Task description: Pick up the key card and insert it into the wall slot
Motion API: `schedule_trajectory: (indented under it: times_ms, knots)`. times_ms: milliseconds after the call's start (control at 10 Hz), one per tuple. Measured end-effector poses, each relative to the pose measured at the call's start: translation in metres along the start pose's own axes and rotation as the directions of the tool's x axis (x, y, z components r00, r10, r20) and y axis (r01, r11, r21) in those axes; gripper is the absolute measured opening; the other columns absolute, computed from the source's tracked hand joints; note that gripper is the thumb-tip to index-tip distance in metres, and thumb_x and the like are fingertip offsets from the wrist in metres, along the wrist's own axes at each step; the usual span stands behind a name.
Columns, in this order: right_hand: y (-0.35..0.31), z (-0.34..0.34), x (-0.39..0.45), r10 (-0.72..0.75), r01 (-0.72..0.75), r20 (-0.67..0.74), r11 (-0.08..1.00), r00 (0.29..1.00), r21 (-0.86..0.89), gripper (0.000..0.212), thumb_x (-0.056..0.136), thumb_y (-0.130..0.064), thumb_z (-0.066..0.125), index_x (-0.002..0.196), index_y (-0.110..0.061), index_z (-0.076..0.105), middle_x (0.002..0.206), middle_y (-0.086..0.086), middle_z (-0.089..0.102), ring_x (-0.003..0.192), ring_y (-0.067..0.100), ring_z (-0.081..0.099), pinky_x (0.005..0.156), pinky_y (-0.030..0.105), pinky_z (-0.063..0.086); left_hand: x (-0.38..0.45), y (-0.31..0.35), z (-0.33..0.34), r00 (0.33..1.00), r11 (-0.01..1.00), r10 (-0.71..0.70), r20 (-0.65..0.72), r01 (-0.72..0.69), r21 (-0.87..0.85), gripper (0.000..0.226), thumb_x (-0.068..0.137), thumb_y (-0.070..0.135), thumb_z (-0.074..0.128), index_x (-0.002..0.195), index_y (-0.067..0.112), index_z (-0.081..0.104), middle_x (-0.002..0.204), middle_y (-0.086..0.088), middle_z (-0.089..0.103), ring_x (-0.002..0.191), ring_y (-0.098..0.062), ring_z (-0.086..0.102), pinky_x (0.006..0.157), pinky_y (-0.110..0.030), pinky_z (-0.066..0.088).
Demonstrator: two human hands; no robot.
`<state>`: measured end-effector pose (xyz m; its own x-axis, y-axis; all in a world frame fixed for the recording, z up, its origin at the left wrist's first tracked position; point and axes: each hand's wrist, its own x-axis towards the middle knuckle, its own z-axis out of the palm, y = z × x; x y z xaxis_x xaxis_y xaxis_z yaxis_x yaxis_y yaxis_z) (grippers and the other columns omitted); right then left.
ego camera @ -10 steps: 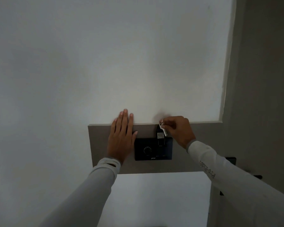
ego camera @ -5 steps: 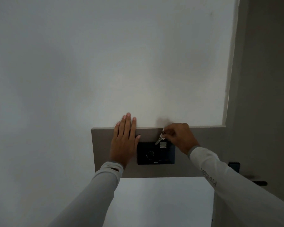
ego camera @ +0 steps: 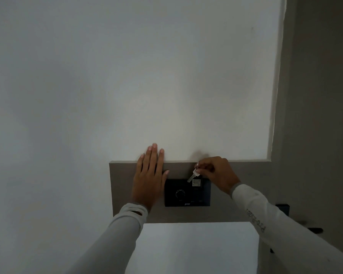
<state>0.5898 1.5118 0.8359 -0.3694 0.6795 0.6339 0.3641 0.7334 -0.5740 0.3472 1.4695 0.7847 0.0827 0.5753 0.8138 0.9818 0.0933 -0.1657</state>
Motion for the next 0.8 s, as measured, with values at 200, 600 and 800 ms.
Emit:
schedule_trajectory:
  times_ms: [200,600,800]
  knots:
    - [-0.001,0.004,0.001,-0.036,0.048,0.079,0.987,0.996,-0.152,0.007,0.082,-0.013,0.072,0.086,-0.009,0.076,0.079,0.007,0.076,0.069,0.016,0.066,0.069,0.025,0.051,-0.002,0.000,-0.001,1.000,1.000,-0.004,0.000,0.004,0.012,0.065,0.109,0.039,0.029,0.161,0.004,0.014,0.170,-0.025,0.012,0.158,-0.039,0.012,0.126,-0.056,0.029]
    - [-0.001,0.011,-0.014,0.041,-0.046,-0.077,0.997,0.996,-0.063,0.020,0.078,-0.018,0.078,0.092,-0.019,0.065,0.079,0.003,0.071,0.074,0.014,0.068,0.071,0.021,0.058,-0.003,0.001,-0.016,0.997,1.000,-0.011,0.074,0.011,0.003,0.069,0.105,0.043,0.012,0.162,0.005,0.009,0.171,-0.022,0.005,0.159,-0.037,0.005,0.128,-0.056,0.026]
    - [-0.017,-0.003,-0.028,-0.054,0.018,-0.085,0.923,0.995,-0.383,0.030,0.082,-0.033,0.070,0.105,-0.022,0.055,0.100,-0.001,0.062,0.089,0.016,0.061,0.078,0.036,0.057,-0.016,0.001,-0.038,0.999,0.999,-0.029,0.045,0.028,0.016,0.069,0.106,0.047,0.024,0.161,0.006,0.020,0.170,-0.022,0.020,0.157,-0.036,0.020,0.124,-0.056,0.033]
